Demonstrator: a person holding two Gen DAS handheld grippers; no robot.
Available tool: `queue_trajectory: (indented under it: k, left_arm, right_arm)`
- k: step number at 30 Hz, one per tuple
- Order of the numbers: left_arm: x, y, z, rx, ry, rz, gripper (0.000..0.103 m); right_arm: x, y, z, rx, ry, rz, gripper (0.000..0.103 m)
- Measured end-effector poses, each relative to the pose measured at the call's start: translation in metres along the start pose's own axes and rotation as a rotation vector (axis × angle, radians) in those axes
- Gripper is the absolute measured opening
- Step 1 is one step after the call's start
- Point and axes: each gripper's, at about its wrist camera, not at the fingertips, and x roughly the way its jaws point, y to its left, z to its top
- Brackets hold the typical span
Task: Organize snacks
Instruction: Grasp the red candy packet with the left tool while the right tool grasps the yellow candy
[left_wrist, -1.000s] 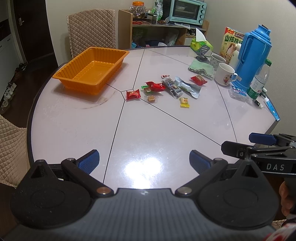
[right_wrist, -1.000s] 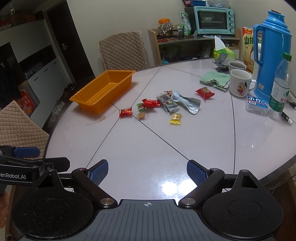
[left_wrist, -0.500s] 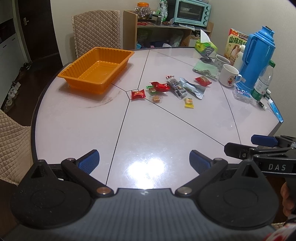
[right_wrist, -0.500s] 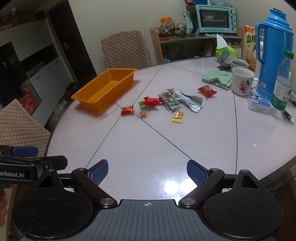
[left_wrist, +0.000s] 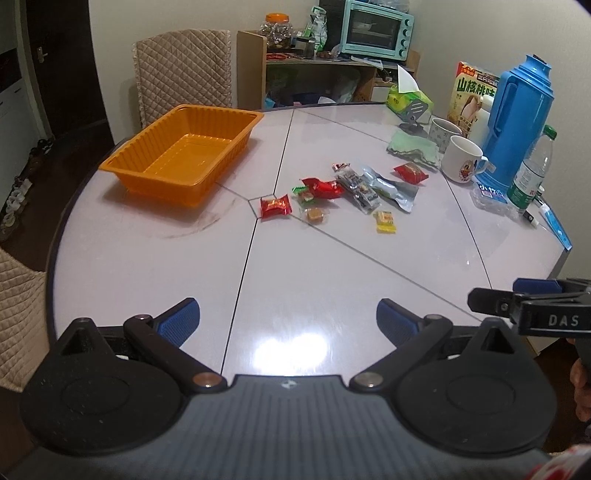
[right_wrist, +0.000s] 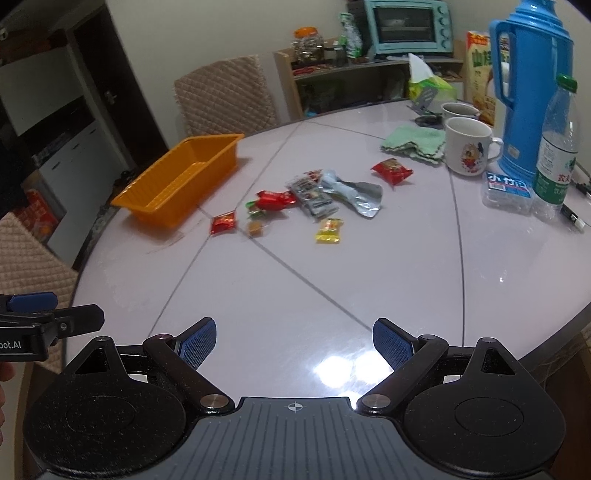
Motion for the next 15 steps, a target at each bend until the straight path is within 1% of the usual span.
queue_trajectory:
  k: [3,6,8,10,12,15]
  left_arm:
    - [0.018,0.002,0.010,0.018,-0.015,-0.021,0.096]
    - [0.038,0.002,0.020,0.063,-0.023,-0.024,0.092]
    - [0.052,0.003,0.026,0.082,-0.020,-0.025,0.091]
    - [0.065,0.006,0.031,0.090,-0.018,-0.032,0.087]
    - [0.079,0.009,0.036,0.104,-0.017,-0.036,0.087]
    - [0.098,0.013,0.044,0.138,-0.015,-0.035,0.083]
  right_arm:
    - [0.010,-0.008,0.007,0.018,-0.010,-0.006,0.091]
    - [0.022,-0.015,0.014,0.046,-0.023,-0.027,0.091]
    - [0.029,-0.019,0.019,0.059,-0.029,-0.025,0.091]
    - [0.039,-0.022,0.023,0.060,-0.033,-0.032,0.091]
    - [0.048,-0.023,0.027,0.058,-0.035,-0.046,0.091]
    - [0.065,-0.024,0.033,0.054,-0.027,-0.060,0.091]
